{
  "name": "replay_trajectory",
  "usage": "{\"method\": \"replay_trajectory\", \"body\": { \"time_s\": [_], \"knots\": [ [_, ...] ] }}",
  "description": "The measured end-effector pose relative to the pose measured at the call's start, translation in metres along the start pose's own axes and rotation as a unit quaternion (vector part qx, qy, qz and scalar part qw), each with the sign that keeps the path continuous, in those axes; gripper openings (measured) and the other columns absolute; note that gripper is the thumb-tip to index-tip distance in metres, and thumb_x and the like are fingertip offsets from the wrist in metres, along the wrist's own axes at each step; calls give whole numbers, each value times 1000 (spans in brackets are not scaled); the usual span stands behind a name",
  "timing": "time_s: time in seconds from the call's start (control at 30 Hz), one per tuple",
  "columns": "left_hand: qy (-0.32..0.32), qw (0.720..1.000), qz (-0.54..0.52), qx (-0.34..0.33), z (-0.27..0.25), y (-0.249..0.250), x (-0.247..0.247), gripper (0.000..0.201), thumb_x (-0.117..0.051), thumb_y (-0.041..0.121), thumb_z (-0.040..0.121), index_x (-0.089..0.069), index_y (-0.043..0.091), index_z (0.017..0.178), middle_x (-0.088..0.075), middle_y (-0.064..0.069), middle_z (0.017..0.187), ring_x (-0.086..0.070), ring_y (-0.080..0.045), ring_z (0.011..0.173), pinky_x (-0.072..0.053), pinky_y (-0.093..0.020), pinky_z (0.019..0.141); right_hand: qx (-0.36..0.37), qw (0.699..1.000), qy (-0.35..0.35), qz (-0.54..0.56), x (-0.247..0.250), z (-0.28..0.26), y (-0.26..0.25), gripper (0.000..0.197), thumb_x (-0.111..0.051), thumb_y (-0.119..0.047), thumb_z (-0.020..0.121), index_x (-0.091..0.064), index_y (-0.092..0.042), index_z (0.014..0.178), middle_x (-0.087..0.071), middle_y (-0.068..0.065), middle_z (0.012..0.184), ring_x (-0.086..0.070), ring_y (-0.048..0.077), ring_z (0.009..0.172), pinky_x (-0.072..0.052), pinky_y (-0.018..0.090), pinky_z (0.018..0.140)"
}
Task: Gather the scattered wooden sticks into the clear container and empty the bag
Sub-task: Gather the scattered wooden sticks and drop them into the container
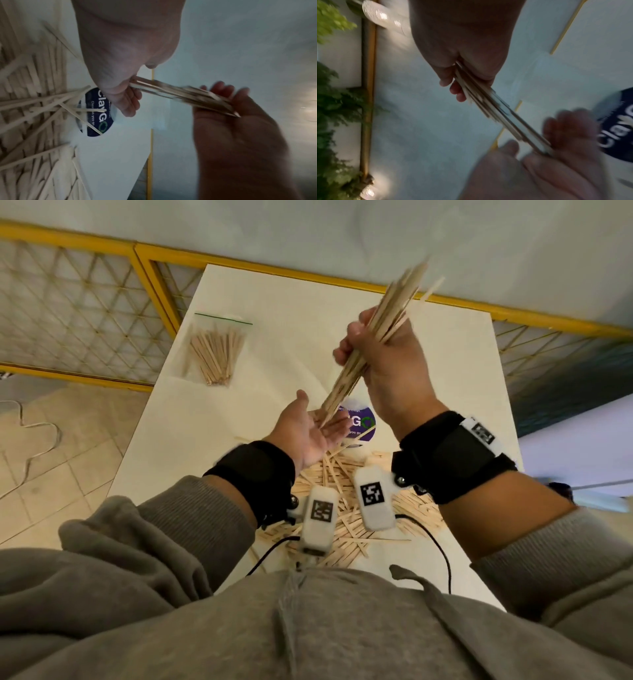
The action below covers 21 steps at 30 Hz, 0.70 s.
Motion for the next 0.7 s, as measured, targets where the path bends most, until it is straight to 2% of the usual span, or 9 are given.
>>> {"method": "replay_trajectory", "body": {
  "time_s": [0.13, 0.23, 0.3, 0.4, 0.43, 0.47, 0.53, 0.57, 0.7],
  "knots": [
    [1, 1000, 11, -3, -3, 1, -5, 52, -27, 37, 102, -59, -3, 95, -68, -17, 75, -68, -26, 68, -60, -33, 65, -66, 993, -9, -98, 2, -21, 40, 21, -66, -4, 85, -53, -12, 99, -61, 6, 79, -66, 23, 76, -56, 41, 81],
    [-22, 998, 54, -14, 0, -1, -6, 38, -31, 26, 102, -63, 9, 90, -71, -8, 69, -69, -18, 62, -59, -29, 59, -106, 990, 5, -92, 2, -29, 65, 17, -67, -5, 83, -57, -12, 95, -61, 6, 75, -65, 21, 74, -57, 39, 78],
    [-35, 996, 76, -15, -1, -3, -5, 37, -31, 26, 102, -63, 12, 92, -71, -6, 75, -69, -17, 69, -58, -29, 64, -111, 989, 7, -96, 0, -29, 70, 12, -61, -3, 88, -54, -6, 97, -57, 5, 71, -61, 17, 66, -56, 32, 72],
    [-22, 978, 202, -44, -1, 5, 9, 43, -34, 43, 100, -60, 10, 103, -66, -8, 100, -62, -25, 97, -49, -38, 87, -60, 990, -4, -127, 3, -12, 50, 5, -56, -8, 92, -51, -9, 91, -56, 0, 68, -58, 18, 65, -54, 41, 72],
    [-20, 950, 300, -79, 0, 13, 16, 47, -33, 48, 98, -58, 9, 109, -63, -7, 109, -58, -26, 105, -45, -38, 90, -30, 990, 6, -134, 7, 0, 37, 6, -56, -10, 91, -51, -12, 88, -57, -3, 68, -59, 18, 66, -54, 40, 69],
    [-4, 902, 414, -125, 3, 22, 25, 49, -32, 49, 98, -55, 9, 114, -59, -7, 114, -54, -26, 110, -41, -37, 92, 1, 991, 26, -130, 13, 13, 23, 9, -56, -9, 90, -51, -15, 86, -58, -5, 67, -59, 19, 66, -53, 37, 65],
    [64, 777, 591, -207, 12, 42, 52, 48, -36, 47, 98, -51, 11, 125, -52, -10, 128, -47, -26, 120, -35, -35, 99, 57, 988, 81, -120, 27, 40, -2, 11, -56, -8, 88, -50, -17, 84, -58, -2, 69, -60, 20, 68, -51, 32, 63],
    [83, 732, 639, -223, 20, 47, 67, 50, -40, 47, 96, -48, 12, 131, -47, -10, 137, -43, -24, 126, -33, -34, 103, 74, 983, 104, -131, 34, 51, -8, 12, -55, -7, 88, -50, -18, 84, -58, -1, 72, -61, 20, 70, -51, 30, 63],
    [58, 621, 759, -185, 34, 26, 105, 72, -45, 57, 89, -30, 14, 145, -28, -12, 152, -23, -26, 141, -19, -36, 114, 29, 966, 93, -240, 48, 70, 18, 11, -53, -8, 89, -49, -17, 87, -60, 1, 77, -62, 13, 71, -51, 20, 59]
  ]
}}
Point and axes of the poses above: each hand's wrist, its own z-axis towards the middle knuckle, its own x-axis out of the back of the hand, y = z × x, the point moved 6 cm from there along z, towards the middle knuckle
